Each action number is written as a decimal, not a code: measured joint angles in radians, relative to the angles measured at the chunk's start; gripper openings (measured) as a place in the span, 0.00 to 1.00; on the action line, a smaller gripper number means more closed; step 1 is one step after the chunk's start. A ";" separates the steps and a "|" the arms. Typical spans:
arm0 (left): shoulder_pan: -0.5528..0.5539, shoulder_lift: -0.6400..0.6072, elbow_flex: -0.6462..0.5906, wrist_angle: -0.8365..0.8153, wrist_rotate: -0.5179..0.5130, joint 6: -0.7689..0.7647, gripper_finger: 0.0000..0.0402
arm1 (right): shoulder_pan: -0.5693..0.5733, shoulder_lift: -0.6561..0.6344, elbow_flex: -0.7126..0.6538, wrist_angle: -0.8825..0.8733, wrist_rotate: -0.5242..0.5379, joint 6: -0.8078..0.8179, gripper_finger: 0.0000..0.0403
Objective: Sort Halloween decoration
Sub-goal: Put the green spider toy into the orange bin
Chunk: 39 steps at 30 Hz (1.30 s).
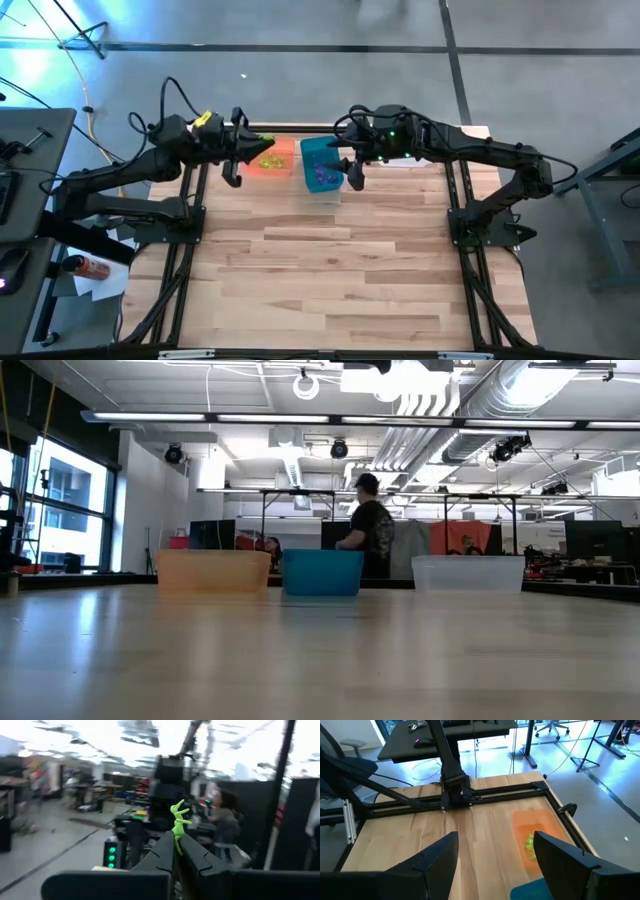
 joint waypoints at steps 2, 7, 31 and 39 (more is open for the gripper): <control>0.000 0.005 0.002 -0.001 -0.069 -0.050 0.00 | 0.000 0.000 0.000 -0.013 0.002 0.000 0.63; 0.009 0.071 0.127 -0.124 -0.148 -0.106 0.00 | 0.000 -0.018 0.000 -0.076 0.082 -0.006 0.63; 0.339 0.570 0.022 -0.856 -0.210 -0.288 0.00 | 0.000 -0.069 0.000 -0.243 0.181 0.049 0.63; 0.390 0.709 0.153 -0.870 -0.257 -0.218 0.00 | 0.000 -0.069 0.000 -0.243 0.181 0.061 0.63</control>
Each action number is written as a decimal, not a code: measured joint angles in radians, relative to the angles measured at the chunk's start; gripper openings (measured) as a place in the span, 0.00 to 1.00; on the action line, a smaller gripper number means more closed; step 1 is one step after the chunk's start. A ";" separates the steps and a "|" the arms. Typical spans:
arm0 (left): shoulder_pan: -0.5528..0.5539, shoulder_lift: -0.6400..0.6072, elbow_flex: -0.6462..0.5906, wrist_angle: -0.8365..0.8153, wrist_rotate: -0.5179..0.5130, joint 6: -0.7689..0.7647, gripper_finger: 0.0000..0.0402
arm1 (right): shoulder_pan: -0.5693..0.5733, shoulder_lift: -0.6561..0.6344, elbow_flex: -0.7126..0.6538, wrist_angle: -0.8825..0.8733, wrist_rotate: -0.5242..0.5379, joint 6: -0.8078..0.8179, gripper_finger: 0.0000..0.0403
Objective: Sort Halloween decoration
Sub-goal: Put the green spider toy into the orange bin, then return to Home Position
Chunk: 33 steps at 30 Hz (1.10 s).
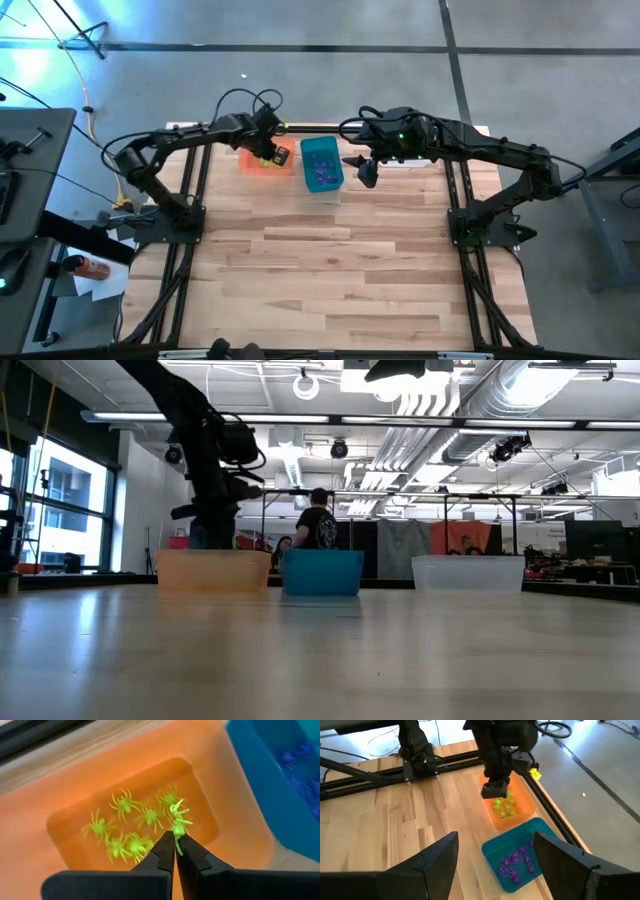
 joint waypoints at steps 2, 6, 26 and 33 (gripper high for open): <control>0.010 0.040 0.031 -0.026 0.007 0.002 0.00 | 0.000 0.000 0.000 -0.005 0.000 0.013 0.63; 0.015 0.112 0.070 -0.116 0.020 0.021 0.00 | 0.000 0.000 0.000 -0.034 0.000 0.036 0.63; 0.048 0.196 0.074 -0.127 0.004 0.077 0.21 | 0.000 0.001 0.000 -0.063 0.000 0.036 0.63; 0.051 0.152 0.074 -0.150 0.012 0.086 0.35 | 0.000 0.002 0.000 -0.063 0.000 0.036 0.63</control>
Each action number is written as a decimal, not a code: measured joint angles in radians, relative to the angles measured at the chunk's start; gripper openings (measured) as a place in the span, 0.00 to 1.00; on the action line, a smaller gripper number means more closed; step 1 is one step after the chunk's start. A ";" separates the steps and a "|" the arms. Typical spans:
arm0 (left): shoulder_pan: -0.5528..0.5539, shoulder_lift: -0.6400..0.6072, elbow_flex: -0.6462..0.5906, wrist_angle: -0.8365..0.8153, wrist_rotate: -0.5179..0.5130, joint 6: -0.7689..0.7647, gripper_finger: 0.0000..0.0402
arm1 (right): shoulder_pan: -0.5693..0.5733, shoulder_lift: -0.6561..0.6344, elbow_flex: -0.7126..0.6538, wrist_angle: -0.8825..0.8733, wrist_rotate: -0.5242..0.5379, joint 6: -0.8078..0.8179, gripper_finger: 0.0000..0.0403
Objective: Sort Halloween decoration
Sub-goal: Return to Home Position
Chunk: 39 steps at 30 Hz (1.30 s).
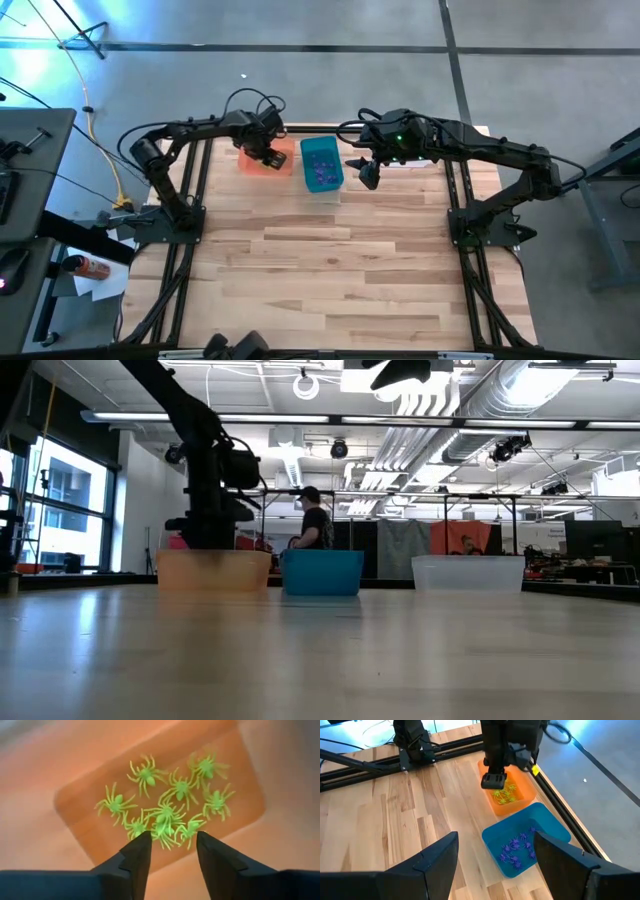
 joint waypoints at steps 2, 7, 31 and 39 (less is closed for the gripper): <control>0.003 -0.025 0.008 -0.012 0.002 0.017 0.39 | 0.000 0.000 0.000 0.000 0.000 0.000 0.63; 0.009 -0.080 0.078 -0.066 -0.002 0.037 0.45 | 0.000 0.000 0.000 0.000 0.000 0.000 0.63; -0.279 -0.581 0.100 0.473 0.389 0.272 0.42 | 0.000 0.000 0.000 0.017 -0.013 0.011 0.63; -0.429 -0.701 -0.192 0.962 0.399 0.145 0.17 | 0.002 -0.007 0.000 0.016 -0.049 -0.016 0.60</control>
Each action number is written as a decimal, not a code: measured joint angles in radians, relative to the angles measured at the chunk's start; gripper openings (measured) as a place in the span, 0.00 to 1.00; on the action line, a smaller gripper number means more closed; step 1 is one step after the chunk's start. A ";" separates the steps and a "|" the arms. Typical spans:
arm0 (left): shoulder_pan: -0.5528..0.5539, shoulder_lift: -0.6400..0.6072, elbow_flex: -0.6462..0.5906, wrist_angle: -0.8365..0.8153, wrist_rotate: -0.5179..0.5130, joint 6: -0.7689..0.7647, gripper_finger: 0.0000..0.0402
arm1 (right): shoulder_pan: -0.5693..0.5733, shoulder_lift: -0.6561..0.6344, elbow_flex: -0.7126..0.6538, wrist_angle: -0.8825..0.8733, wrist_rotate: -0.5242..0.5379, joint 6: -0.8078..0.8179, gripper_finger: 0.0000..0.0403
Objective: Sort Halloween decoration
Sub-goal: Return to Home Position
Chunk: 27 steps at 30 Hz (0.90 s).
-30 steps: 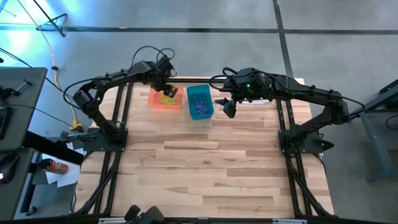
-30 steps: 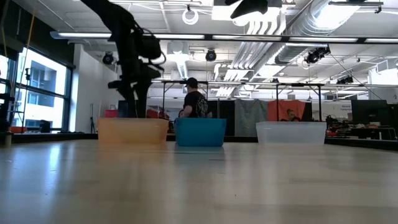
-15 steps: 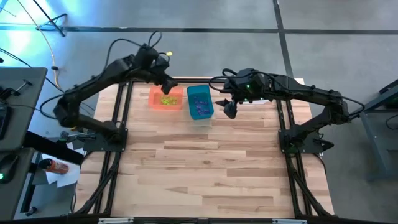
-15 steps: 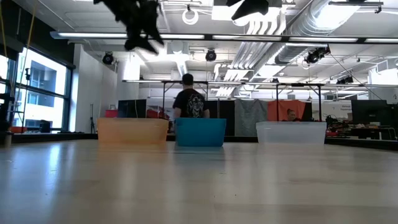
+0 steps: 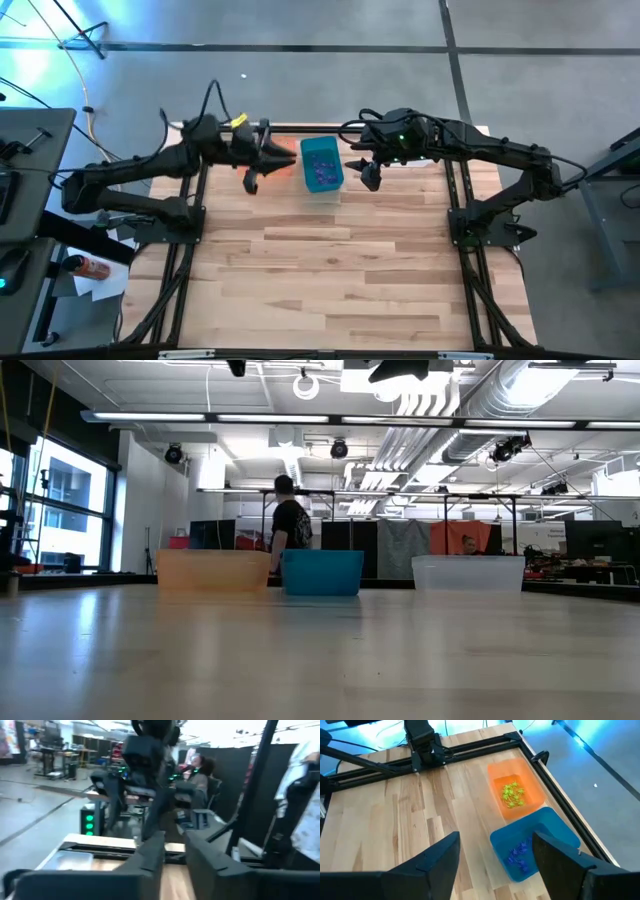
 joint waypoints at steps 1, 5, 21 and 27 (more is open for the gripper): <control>-0.008 -0.012 -0.030 0.027 0.001 -0.010 0.13 | 0.001 -0.005 0.000 -0.003 0.000 -0.002 0.58; -0.021 -0.059 -0.143 0.102 -0.007 -0.033 0.02 | 0.011 -0.033 0.000 -0.008 -0.021 -0.018 0.41; -0.020 -0.099 -0.300 0.364 -0.026 -0.136 0.00 | 0.011 -0.168 -0.066 -0.082 -0.133 -0.028 0.01; -0.012 -0.100 -0.300 0.355 -0.026 -0.126 0.00 | 0.011 -0.366 -0.388 0.137 -0.169 0.067 0.01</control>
